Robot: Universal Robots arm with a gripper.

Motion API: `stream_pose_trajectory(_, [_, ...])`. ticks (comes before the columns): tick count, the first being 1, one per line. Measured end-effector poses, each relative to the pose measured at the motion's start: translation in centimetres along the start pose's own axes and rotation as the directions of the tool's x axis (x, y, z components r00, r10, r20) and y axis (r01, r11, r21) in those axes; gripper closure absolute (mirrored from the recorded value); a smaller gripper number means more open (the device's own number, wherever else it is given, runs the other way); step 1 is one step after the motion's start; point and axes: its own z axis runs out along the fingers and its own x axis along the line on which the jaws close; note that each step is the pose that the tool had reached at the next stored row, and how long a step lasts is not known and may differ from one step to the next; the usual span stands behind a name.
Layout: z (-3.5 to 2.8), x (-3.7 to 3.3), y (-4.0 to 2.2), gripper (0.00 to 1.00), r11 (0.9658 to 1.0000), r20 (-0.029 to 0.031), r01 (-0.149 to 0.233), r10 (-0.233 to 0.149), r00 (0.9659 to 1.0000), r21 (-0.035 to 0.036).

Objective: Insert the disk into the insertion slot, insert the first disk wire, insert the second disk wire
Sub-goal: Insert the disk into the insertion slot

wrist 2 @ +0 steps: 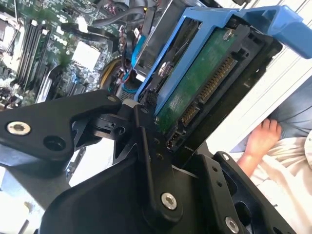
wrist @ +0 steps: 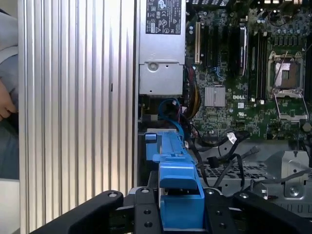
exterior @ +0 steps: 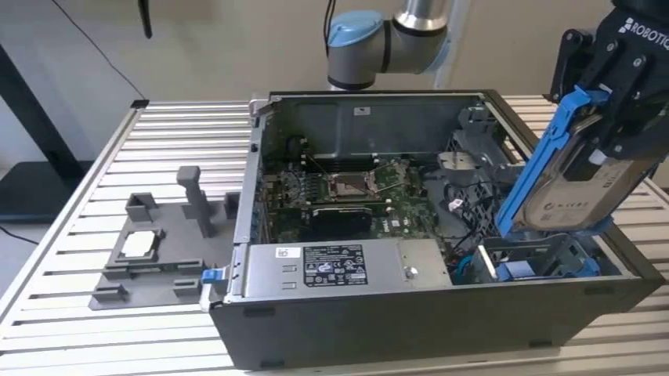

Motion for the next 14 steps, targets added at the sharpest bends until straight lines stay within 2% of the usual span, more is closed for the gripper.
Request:
stream_pose_trajectory(7, [1.07,0.0,-0.25,0.67,1.0,0.0002,0.001,-0.001,1.0,0.0056])
stream_pose_trajectory(14, [1.94,0.0,-0.38,0.67,0.9999,0.003,0.004,-0.004,1.0,0.0128])
